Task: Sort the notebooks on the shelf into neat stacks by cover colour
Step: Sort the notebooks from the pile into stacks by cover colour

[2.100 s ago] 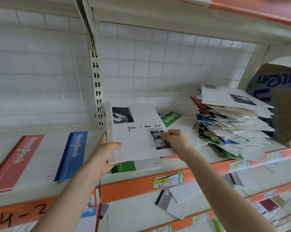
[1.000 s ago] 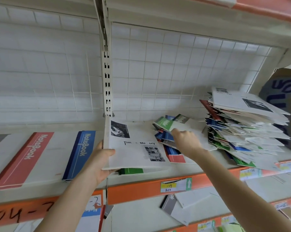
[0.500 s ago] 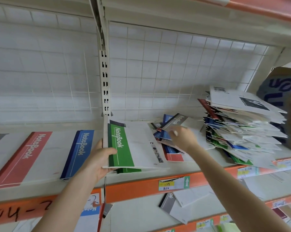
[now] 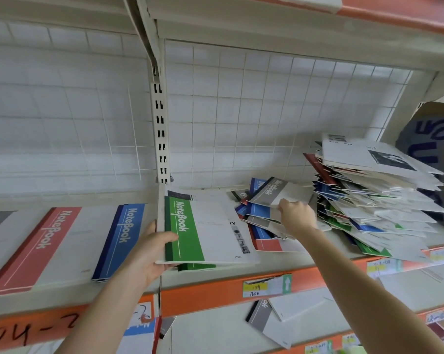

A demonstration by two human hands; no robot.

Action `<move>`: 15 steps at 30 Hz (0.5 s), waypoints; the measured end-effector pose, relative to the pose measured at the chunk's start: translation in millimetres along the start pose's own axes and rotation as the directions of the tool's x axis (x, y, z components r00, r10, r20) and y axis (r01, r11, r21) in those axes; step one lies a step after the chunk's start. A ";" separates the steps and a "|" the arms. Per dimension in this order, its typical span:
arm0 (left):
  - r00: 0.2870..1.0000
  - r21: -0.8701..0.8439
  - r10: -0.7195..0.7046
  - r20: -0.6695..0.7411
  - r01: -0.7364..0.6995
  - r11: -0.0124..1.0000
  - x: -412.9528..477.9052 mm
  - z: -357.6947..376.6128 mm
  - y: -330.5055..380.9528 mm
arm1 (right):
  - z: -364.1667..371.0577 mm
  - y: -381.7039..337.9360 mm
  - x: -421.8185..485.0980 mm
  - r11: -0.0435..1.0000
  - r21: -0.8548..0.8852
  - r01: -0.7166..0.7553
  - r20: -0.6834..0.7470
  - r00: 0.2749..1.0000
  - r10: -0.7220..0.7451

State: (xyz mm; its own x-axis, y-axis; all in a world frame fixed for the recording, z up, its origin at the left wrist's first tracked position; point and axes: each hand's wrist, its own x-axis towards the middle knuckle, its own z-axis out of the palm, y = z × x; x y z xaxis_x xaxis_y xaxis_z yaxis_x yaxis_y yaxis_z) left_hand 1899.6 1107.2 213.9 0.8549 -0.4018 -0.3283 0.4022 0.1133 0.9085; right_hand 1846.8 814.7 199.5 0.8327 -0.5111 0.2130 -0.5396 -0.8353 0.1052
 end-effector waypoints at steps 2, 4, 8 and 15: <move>1.000 0.002 0.005 -0.006 -0.004 1.000 -1.2 0.8 -0.4 | -1.8 -0.7 -6.0 0.999 0.003 0.043 -0.013 0.999 -0.043; 1.000 0.000 0.009 -0.009 -0.009 1.000 -1.6 1.6 -0.9 | -3.1 -5.9 -15.2 0.989 0.021 0.145 -0.021 0.989 -0.145; 1.000 -0.003 0.018 -0.019 -0.018 1.000 -1.5 2.7 -1.9 | 1.2 -29.2 -44.4 0.833 0.155 0.531 -0.309 0.827 -0.470; 0.999 0.039 0.037 -0.038 -0.036 0.999 -4.7 4.6 -2.8 | -8.8 -69.8 -73.9 0.392 0.513 0.764 -0.336 0.599 -0.727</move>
State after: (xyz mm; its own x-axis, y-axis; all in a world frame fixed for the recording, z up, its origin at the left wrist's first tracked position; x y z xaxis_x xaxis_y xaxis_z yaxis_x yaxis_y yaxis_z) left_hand 1893.0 1104.5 214.0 0.8810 -0.3628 -0.3036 0.3580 0.0919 0.9292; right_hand 1821.8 912.5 184.9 0.8493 0.3694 0.3772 0.4880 -0.8219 -0.2939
